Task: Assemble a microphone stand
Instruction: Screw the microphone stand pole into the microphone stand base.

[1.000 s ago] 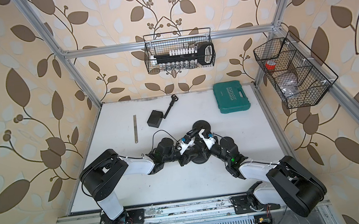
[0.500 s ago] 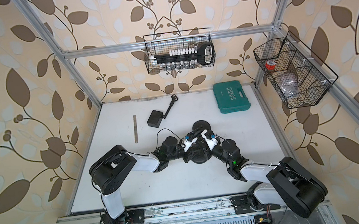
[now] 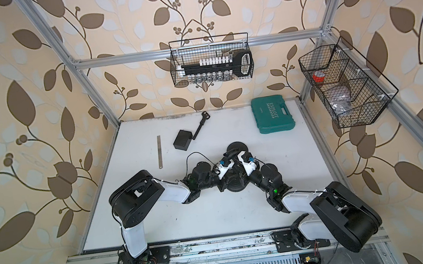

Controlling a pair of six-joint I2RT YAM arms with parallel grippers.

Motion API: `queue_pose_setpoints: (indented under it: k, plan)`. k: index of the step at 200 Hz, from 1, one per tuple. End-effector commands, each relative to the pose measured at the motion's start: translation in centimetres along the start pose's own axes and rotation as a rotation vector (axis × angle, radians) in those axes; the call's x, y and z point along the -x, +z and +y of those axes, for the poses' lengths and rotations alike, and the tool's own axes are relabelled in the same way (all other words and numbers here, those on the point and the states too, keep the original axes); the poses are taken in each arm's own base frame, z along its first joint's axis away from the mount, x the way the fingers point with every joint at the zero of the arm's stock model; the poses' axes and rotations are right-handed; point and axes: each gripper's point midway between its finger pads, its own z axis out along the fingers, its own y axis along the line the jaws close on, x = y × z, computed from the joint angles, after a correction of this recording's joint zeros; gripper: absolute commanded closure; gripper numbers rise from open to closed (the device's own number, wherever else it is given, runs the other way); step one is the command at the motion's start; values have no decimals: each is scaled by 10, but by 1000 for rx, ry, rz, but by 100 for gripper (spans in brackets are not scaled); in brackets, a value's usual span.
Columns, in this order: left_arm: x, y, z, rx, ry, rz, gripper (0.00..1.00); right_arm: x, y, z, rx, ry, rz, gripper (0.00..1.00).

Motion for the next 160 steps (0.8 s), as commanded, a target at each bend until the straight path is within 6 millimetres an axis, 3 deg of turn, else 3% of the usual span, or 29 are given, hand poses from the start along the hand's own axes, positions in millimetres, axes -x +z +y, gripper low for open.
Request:
queue_pose_setpoints:
  k: [1,84,131,160]
  plan:
    - [29,-5,19,110,42,-96,86,-28,5,12,51,18,97,100]
    - [24,-20,48,211,4,-87,86,-33,13,12,41,3,93,100]
    - [22,-16,30,101,11,-103,68,-40,12,-2,-39,17,144,100]
    - [23,-19,18,39,1,-128,66,-38,8,-7,-67,35,137,100]
